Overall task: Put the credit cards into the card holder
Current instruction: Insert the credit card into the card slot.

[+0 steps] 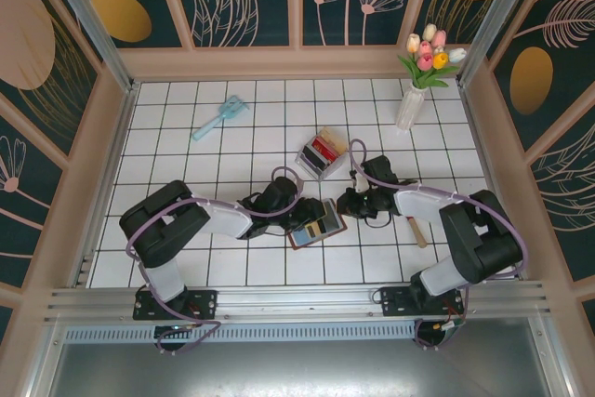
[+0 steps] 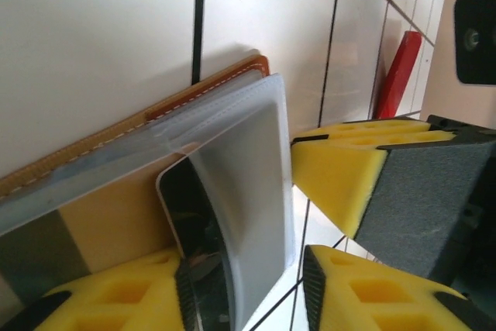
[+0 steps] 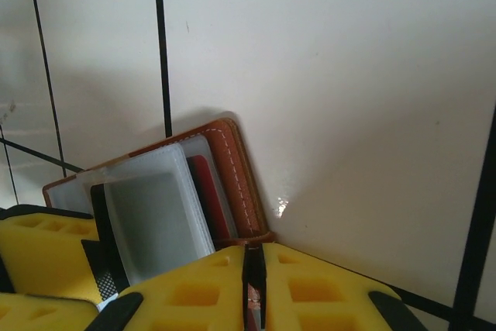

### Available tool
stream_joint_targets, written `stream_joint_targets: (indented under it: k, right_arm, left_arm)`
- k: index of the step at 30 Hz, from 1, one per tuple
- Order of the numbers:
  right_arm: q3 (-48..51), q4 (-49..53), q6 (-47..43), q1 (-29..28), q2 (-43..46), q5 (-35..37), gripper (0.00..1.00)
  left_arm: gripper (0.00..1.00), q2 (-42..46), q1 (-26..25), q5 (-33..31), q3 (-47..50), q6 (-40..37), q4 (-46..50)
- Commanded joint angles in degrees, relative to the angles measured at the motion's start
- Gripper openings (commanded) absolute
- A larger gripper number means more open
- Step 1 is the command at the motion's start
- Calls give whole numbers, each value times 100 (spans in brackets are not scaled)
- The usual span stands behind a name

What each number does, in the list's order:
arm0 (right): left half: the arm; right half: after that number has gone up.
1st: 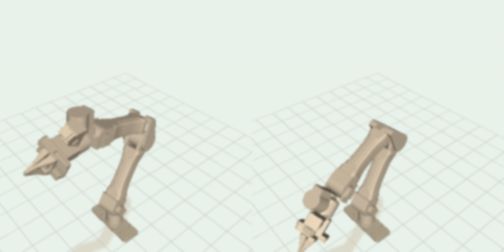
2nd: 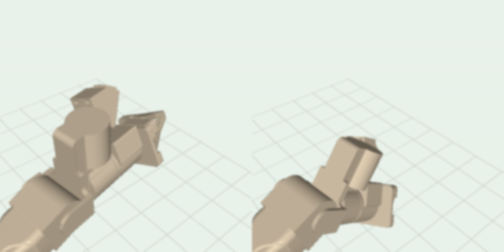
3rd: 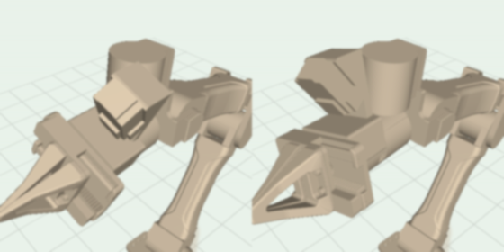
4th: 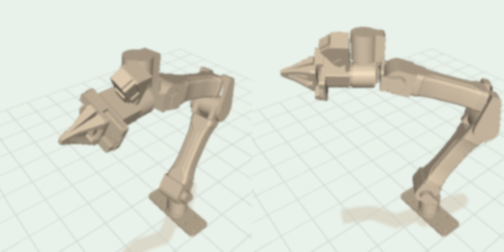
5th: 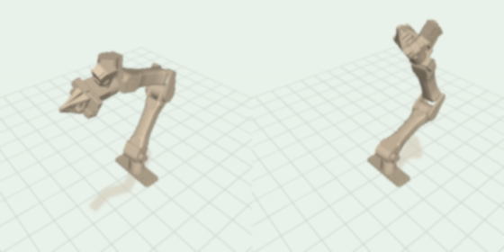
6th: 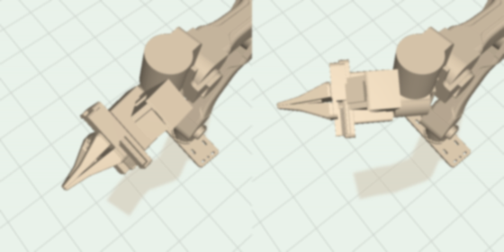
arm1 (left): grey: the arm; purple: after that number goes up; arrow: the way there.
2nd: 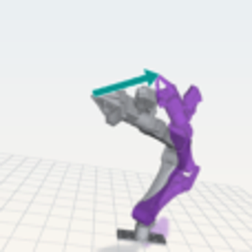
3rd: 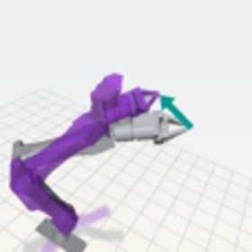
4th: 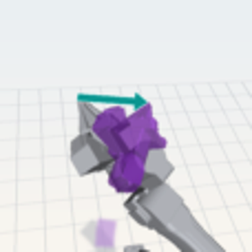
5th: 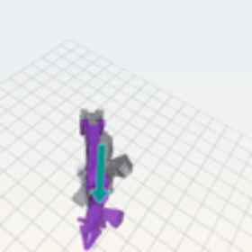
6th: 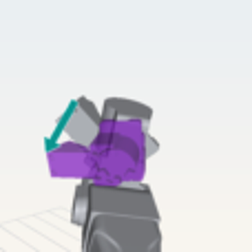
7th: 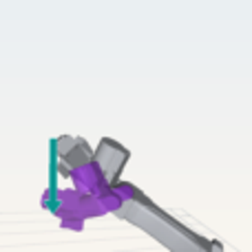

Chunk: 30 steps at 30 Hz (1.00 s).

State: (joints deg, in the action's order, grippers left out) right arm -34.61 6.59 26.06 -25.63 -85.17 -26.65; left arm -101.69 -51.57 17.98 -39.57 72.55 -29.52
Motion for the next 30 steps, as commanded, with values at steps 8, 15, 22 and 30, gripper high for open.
stream_joint_targets:
  k: [8,15,22,30]
  right_arm:
    - [-328,762,-30,-127,364,1197,17]
    - [-440,520,7,-285,1228,866,17]
    - [-519,83,355,-902,1101,124,1]
    - [-718,-7,464,-1538,458,184,0]
  left_arm:
    - [46,743,-59,-971,429,-426,1588]
    - [48,985,-60,-974,392,-594,1390]
    - [32,1415,-56,-1293,555,-495,1152]
    - [27,1636,-59,-1635,855,-299,1570]
